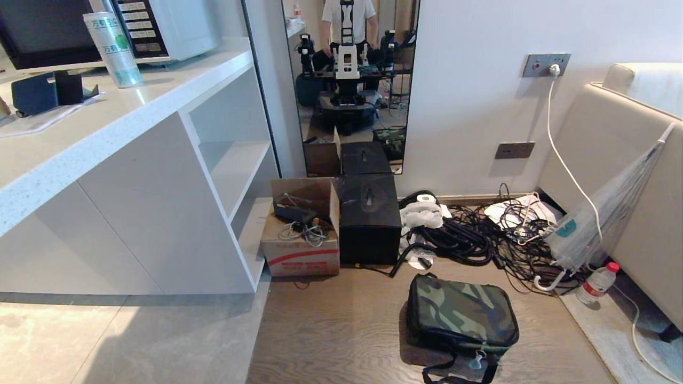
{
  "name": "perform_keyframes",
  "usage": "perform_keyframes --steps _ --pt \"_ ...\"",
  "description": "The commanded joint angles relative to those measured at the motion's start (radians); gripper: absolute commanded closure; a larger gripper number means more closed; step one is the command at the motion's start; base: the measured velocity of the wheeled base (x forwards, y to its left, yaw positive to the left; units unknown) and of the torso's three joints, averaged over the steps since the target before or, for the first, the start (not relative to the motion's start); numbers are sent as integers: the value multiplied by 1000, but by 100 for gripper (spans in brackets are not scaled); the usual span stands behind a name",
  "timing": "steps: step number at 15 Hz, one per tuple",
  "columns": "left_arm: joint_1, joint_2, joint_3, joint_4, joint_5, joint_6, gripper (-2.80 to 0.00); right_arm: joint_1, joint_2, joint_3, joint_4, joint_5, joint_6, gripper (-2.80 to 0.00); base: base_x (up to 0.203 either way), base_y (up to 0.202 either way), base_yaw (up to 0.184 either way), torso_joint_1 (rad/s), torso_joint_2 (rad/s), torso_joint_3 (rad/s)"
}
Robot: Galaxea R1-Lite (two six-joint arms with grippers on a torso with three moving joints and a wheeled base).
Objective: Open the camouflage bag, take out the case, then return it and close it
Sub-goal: Open the top of the storage box
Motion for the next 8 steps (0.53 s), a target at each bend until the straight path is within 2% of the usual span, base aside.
perform_keyframes --steps 1,8 --pt "1 0 0 0 0 -1 0 0 2 40 -1 0 0 0 0 0 0 6 -7 -199" --pt "1 0 0 0 0 -5 0 0 2 40 -1 0 0 0 0 0 0 3 3 -197"
